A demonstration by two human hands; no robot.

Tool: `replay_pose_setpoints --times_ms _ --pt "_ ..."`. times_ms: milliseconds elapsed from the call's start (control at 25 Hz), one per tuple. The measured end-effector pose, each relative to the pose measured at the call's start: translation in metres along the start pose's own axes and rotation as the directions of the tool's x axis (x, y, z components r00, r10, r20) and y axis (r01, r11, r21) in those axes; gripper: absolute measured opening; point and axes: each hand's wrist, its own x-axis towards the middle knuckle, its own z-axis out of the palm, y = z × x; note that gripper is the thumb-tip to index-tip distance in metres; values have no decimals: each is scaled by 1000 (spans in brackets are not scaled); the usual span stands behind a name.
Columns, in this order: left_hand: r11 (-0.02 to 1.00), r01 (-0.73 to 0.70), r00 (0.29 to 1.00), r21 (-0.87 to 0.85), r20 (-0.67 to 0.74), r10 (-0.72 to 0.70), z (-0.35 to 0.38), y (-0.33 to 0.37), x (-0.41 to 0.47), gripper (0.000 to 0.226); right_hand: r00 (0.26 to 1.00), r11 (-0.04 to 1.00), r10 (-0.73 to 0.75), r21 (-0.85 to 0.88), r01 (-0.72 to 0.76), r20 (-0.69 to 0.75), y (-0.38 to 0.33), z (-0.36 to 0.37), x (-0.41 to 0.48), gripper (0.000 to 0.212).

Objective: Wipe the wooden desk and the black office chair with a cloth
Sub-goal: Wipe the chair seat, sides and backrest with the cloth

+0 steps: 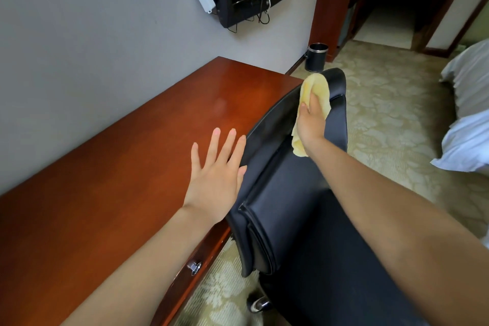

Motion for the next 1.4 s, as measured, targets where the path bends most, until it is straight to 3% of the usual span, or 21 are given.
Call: replay_pose_setpoints --times_ms 160,320,480,680,880,1040,1280,1400 --pt "999 -21 1000 -50 -20 20 4 -3 0 59 976 975 -198 -82 206 91 26 13 -65 50" --pt "982 -64 996 -177 -69 52 5 -4 -3 55 946 953 -283 -67 296 156 54 13 -130 49" --pt "953 -97 992 -287 -111 67 3 -6 -12 52 957 978 -205 17 206 207 57 12 -180 48" --pt "909 -133 989 -394 -118 94 -4 -3 -45 53 994 978 -27 206 5 106 46 12 -232 46" --pt "873 -214 977 -438 -101 189 -14 0 -95 68 997 956 57 287 -68 49 35 -9 -269 42" --pt "833 -368 930 -413 -166 329 -20 -3 -131 74 999 963 21 266 -33 46 27 -34 -297 35" --pt "668 -543 835 -509 -249 490 -30 12 -176 64 997 966 12 258 -33 81 25 -82 -338 30" --pt "616 -625 775 -479 -287 563 -38 26 -191 60 993 974 14 224 -40 119 29 -115 -350 22"
